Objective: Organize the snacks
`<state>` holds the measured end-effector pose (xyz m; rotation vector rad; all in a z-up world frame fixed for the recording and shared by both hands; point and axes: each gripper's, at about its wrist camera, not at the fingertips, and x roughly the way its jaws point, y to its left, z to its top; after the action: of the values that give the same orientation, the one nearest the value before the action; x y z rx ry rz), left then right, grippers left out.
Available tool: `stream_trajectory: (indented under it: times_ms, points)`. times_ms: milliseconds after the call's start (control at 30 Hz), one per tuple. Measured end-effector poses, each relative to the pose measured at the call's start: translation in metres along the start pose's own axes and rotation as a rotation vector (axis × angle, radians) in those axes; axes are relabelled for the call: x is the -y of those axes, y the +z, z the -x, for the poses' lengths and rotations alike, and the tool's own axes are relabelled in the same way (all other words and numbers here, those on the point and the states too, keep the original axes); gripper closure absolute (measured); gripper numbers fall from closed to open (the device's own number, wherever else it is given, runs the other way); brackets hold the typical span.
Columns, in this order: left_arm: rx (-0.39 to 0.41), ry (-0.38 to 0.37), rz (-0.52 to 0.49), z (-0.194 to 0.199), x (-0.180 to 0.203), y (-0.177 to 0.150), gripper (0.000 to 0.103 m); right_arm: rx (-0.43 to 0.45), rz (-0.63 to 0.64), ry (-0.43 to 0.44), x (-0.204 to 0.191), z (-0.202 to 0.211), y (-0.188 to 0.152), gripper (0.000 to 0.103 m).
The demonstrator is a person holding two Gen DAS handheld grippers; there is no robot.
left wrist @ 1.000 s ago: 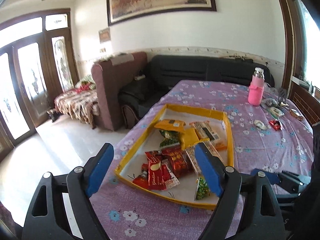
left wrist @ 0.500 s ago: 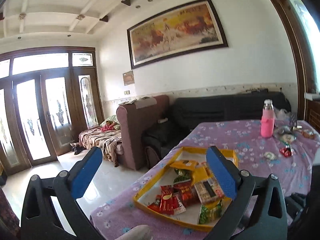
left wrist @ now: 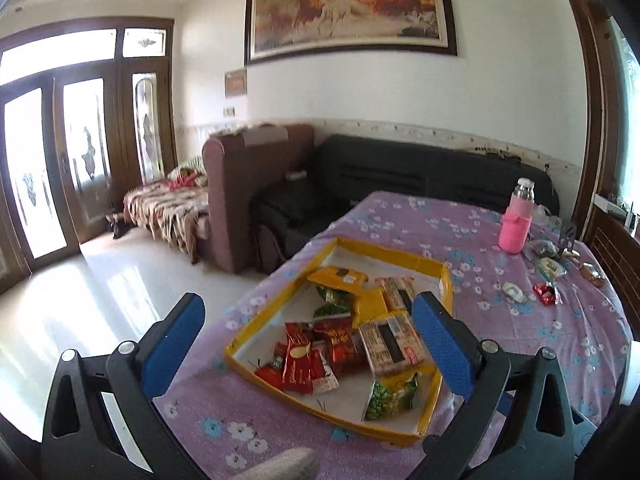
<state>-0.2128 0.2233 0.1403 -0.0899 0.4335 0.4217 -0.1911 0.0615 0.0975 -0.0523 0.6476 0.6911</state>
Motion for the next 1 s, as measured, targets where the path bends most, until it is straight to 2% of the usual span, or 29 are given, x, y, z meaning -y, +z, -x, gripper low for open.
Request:
stream_trajectory:
  times_ms: [200, 400, 800, 1000]
  points:
    - [-0.069, 0.034, -0.042, -0.013, 0.005, -0.009, 0.000, -0.024, 0.011, -0.013, -0.007, -0.005, -0.002, 0.026]
    - [-0.122, 0.027, -0.034, -0.020, 0.000, -0.015, 0.000, -0.043, 0.036, -0.016, -0.017, -0.009, -0.004, 0.026]
    - [-0.162, 0.008, -0.014, -0.021, -0.007, -0.025, 0.000, -0.073, 0.018, -0.042, -0.020, -0.013, -0.014, 0.026]
    - [-0.135, -0.007, 0.003, -0.017, -0.009, -0.026, 0.000, -0.075, 0.036, -0.038, -0.026, -0.012, -0.015, 0.026]
